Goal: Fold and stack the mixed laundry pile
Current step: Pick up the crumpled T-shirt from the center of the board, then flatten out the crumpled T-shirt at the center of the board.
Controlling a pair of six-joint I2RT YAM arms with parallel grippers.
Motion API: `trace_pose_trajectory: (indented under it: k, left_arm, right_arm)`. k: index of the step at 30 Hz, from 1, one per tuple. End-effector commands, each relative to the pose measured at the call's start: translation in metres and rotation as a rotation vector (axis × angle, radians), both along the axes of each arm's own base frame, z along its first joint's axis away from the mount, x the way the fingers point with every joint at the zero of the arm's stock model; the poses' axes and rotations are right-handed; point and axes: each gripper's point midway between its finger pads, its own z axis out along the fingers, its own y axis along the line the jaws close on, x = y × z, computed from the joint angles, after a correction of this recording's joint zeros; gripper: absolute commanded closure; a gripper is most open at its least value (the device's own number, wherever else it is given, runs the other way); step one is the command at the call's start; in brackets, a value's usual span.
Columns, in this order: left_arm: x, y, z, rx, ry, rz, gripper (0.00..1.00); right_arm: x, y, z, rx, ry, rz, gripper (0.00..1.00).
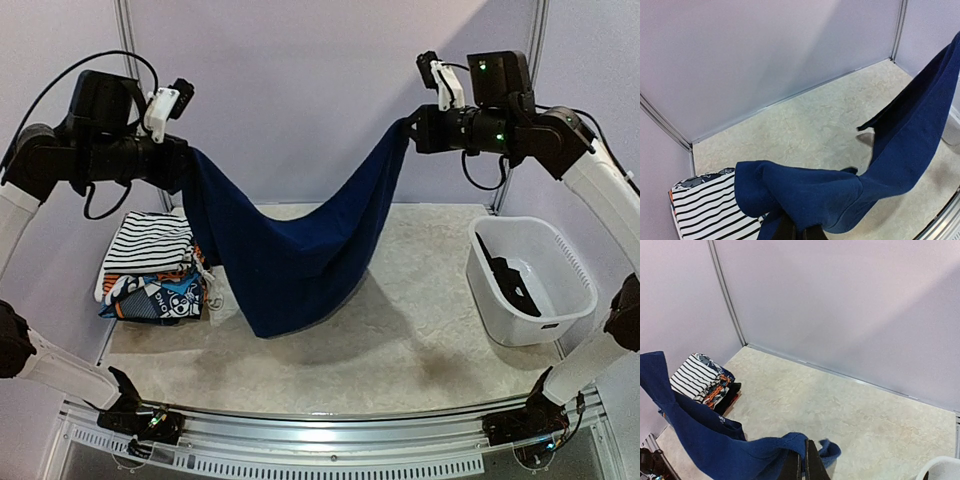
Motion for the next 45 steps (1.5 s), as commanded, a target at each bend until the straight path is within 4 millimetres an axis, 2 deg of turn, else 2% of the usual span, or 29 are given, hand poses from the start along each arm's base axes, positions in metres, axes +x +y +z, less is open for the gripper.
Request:
trace_pose_trajectory:
  k: [1,5,7,11,26,29,31,34,35,36,38,40,41,42,45]
  left_arm:
    - [0.001,0.013,0.030,0.019,-0.086,0.017,1.00]
    - [-0.006,0.018,0.057,-0.024,-0.161,0.007,1.00]
    - [-0.011,0.018,0.071,-0.059,-0.209,-0.014,1.00]
    - [-0.025,0.019,0.103,-0.113,-0.320,-0.070,1.00]
    - [-0.097,0.019,0.244,-0.293,-0.686,-0.342,1.00]
    - [-0.102,0.017,0.263,-0.315,-0.756,-0.364,1.00]
    - [-0.096,0.013,0.271,-0.313,-0.797,-0.357,1.00]
    - [-0.065,-0.002,0.266,-0.263,-0.803,-0.320,1.00]
    - [-0.048,-0.010,0.260,-0.245,-0.786,-0.305,1.00]
    - [-0.023,-0.023,0.247,-0.226,-0.747,-0.300,1.00]
    - [0.024,-0.036,0.221,-0.230,-0.654,-0.289,1.00]
    - [0.077,-0.046,0.183,-0.187,-0.558,-0.250,1.00]
    - [0.103,-0.053,0.159,-0.139,-0.508,-0.228,1.00]
    - [0.129,-0.058,0.132,-0.100,-0.451,-0.199,1.00]
    - [0.213,-0.059,0.038,-0.053,-0.268,-0.091,1.00]
  right_arm:
    - [-0.006,-0.042,0.045,-0.005,-0.141,-0.134,1.00]
    - [-0.020,-0.074,0.078,0.049,-0.230,-0.220,1.00]
    - [-0.028,-0.083,0.087,0.069,-0.269,-0.225,1.00]
    - [-0.058,-0.100,0.119,0.151,-0.368,-0.176,1.00]
    - [-0.149,-0.136,0.210,0.359,-0.605,0.022,1.00]
    - [-0.160,-0.139,0.224,0.382,-0.649,0.054,1.00]
    - [-0.162,-0.140,0.230,0.388,-0.679,0.054,1.00]
    - [-0.140,-0.142,0.225,0.345,-0.696,-0.047,1.00]
    - [-0.128,-0.146,0.220,0.321,-0.692,-0.122,1.00]
    - [-0.111,-0.151,0.212,0.295,-0.676,-0.215,1.00]
    - [-0.081,-0.157,0.195,0.221,-0.641,-0.368,1.00]
    - [-0.034,-0.151,0.163,0.096,-0.570,-0.463,1.00]
    - [-0.006,-0.148,0.139,0.037,-0.506,-0.476,1.00]
    - [0.031,-0.139,0.104,-0.003,-0.410,-0.485,1.00]
    - [0.110,-0.145,0.015,-0.016,-0.171,-0.541,1.00]
